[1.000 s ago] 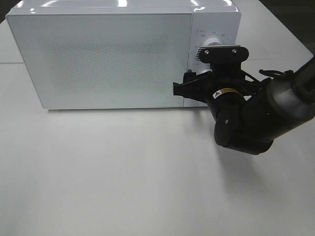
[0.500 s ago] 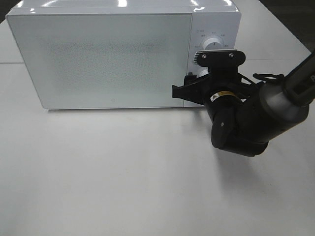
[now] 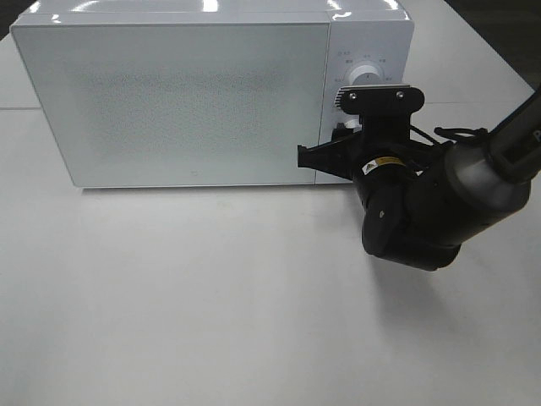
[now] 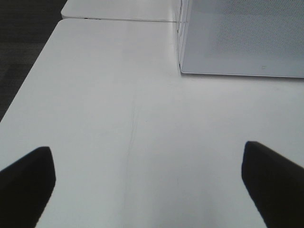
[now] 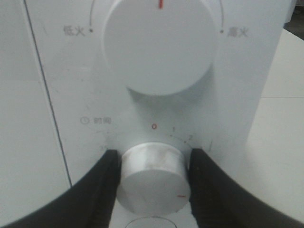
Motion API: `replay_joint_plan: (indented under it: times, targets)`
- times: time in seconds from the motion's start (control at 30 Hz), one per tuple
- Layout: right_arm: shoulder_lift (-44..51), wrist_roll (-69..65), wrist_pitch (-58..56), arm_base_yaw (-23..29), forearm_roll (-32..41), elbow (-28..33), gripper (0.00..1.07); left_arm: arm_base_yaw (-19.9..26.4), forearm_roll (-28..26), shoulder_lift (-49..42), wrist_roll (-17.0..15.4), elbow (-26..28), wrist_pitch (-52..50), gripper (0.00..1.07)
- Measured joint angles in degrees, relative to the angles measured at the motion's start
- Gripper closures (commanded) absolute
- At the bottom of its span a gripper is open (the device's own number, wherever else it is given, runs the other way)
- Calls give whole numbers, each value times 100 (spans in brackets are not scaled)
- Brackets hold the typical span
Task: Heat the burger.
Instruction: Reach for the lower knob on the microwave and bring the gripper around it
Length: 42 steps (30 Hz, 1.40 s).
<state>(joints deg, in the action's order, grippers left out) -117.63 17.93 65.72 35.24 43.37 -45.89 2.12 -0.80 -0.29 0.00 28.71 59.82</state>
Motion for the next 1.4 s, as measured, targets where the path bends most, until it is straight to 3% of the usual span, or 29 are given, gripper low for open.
replay_joint_plan:
  times: [0.3, 0.47, 0.9, 1.4]
  targets:
    - [-6, -212, 29, 0, -6, 0, 107, 0, 0, 0, 0, 0, 0, 7]
    - [-17, -974, 57, 0, -52, 11, 107, 0, 0, 0, 0, 0, 0, 7]
    - [-17, -4905, 115, -57, -350, 115, 107, 0, 0, 0, 0, 0, 0, 7]
    - [-29, -8210, 138, -63, -413, 143, 107, 0, 0, 0, 0, 0, 0, 7]
